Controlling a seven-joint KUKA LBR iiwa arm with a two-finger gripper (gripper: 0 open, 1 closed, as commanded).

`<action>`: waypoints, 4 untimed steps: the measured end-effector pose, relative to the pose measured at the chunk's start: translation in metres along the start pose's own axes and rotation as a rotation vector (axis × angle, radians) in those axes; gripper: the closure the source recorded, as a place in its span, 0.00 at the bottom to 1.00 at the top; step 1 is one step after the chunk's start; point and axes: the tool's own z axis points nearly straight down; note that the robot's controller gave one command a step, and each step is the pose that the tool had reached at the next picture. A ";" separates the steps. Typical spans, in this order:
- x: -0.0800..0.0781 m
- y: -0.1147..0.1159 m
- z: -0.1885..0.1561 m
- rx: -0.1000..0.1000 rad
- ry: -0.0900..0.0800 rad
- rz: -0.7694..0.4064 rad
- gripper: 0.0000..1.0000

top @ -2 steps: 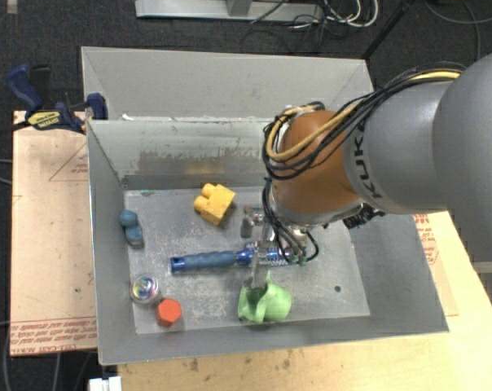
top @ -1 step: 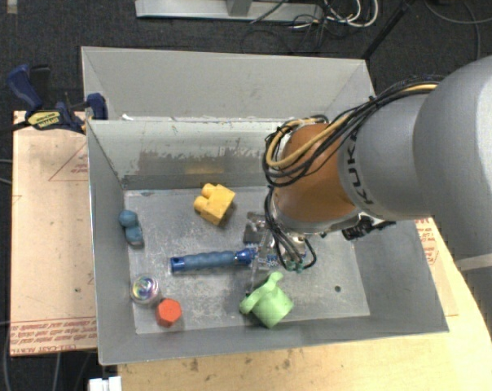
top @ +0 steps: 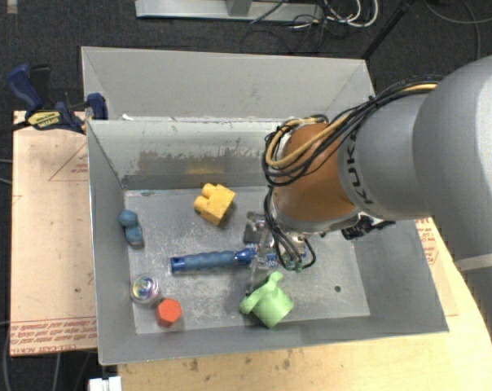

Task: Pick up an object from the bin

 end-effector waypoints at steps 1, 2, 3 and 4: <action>0.000 0.000 0.000 0.000 0.000 0.000 1.00; 0.000 0.001 -0.021 0.001 -0.003 0.000 1.00; -0.001 0.001 -0.034 0.001 -0.002 0.001 1.00; -0.001 0.001 -0.048 0.001 -0.002 0.002 1.00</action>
Offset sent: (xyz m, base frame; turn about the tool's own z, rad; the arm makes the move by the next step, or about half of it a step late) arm 0.0000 0.0000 0.0000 0.0000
